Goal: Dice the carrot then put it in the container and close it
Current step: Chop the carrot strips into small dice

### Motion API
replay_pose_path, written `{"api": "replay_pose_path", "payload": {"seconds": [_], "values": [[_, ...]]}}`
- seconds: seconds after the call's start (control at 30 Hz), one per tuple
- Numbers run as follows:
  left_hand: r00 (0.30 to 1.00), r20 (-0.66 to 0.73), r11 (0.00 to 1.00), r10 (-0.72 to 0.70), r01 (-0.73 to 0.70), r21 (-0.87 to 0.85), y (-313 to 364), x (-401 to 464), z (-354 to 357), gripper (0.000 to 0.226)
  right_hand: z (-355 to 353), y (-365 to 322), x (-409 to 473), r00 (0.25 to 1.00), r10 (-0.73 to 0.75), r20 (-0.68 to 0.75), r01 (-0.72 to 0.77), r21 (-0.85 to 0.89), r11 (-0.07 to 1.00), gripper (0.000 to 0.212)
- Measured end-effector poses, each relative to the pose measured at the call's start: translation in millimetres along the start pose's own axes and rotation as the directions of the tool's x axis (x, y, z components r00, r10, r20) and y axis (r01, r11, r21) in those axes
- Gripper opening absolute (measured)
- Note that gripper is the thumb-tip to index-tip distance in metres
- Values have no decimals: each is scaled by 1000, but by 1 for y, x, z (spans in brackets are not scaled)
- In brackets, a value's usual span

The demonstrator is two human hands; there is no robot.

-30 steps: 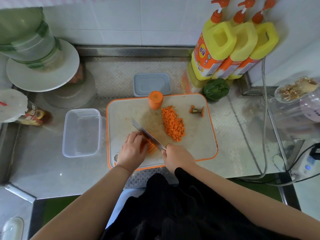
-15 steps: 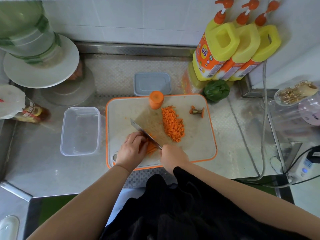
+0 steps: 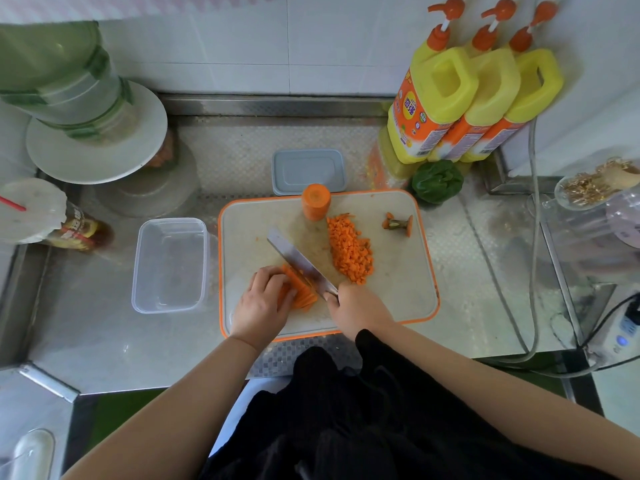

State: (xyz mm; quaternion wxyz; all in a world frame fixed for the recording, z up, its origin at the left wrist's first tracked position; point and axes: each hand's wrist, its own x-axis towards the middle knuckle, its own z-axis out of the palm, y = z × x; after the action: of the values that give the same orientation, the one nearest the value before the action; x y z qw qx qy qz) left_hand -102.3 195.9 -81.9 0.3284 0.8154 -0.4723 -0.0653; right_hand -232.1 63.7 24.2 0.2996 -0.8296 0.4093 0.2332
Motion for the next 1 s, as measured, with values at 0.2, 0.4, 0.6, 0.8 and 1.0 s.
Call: {"api": "replay_pose_path", "payload": {"seconds": [0.2, 0.4, 0.6, 0.8, 1.0], "values": [[999, 17, 1000, 28, -28, -11, 1, 5, 0, 26, -2, -7, -16, 999, -45, 28, 46, -57, 997, 30], [998, 18, 998, 56, -56, -23, -2, 7, 4, 27, 3, -14, -7, 999, -13, 38, 17, -119, 993, 16], [998, -42, 999, 47, -48, -24, 0, 4, 8, 26, 17, -12, 0, 999, 14, 53, -9, -93, 996, 20], [999, -36, 998, 38, -39, -39, -1, 2, 10, 25, 27, -10, 3, 998, 25, 49, -24, -19, 1000, 24], [1000, 26, 999, 8, -7, -51, 0, 6, 5, 28, 11, -5, 12, 998, 14, 58, -16, 42, 999, 33]]}}
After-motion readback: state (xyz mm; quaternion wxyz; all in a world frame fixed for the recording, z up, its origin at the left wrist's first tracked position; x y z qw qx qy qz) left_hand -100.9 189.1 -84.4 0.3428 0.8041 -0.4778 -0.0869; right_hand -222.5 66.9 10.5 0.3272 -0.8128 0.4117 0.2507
